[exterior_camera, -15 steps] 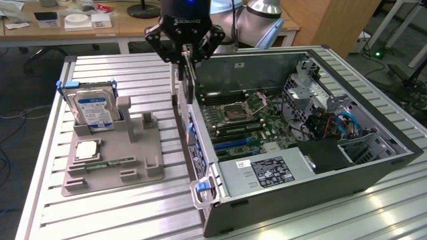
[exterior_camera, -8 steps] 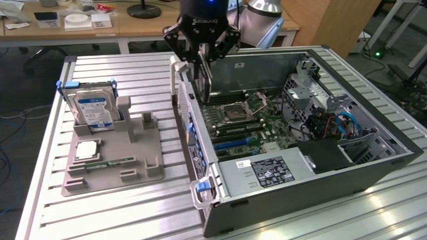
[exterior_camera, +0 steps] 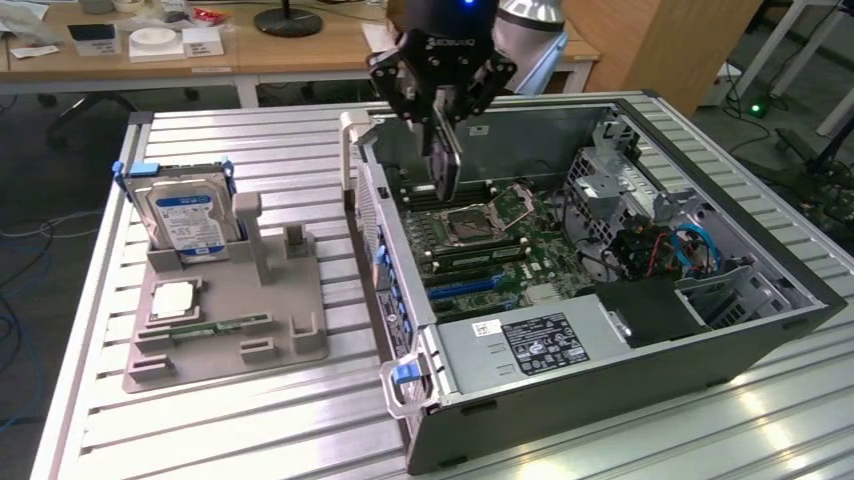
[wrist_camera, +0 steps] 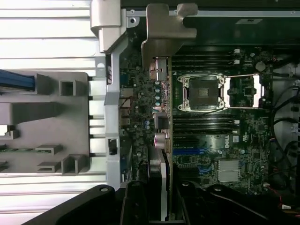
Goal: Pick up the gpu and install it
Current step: 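Pick up the gpu and move the gpu toward the slot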
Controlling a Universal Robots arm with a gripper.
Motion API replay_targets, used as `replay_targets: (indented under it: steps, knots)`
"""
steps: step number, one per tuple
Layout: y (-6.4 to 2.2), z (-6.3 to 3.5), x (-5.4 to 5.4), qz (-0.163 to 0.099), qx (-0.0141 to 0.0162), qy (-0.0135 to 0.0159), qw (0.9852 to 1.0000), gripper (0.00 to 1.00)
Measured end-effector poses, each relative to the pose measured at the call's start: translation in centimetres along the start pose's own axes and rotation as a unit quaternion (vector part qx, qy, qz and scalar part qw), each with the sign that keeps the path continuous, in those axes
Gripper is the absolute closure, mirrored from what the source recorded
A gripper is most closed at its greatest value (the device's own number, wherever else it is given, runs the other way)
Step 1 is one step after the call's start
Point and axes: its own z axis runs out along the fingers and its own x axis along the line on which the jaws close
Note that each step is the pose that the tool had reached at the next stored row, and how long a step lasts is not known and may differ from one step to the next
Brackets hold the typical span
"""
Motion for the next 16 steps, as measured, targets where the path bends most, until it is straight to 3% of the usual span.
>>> replay_targets:
  steps: [16]
  knots:
    - [0.36, 0.34, -7.2, 0.000, -0.0001, 0.0000, 1.0000, 0.72]
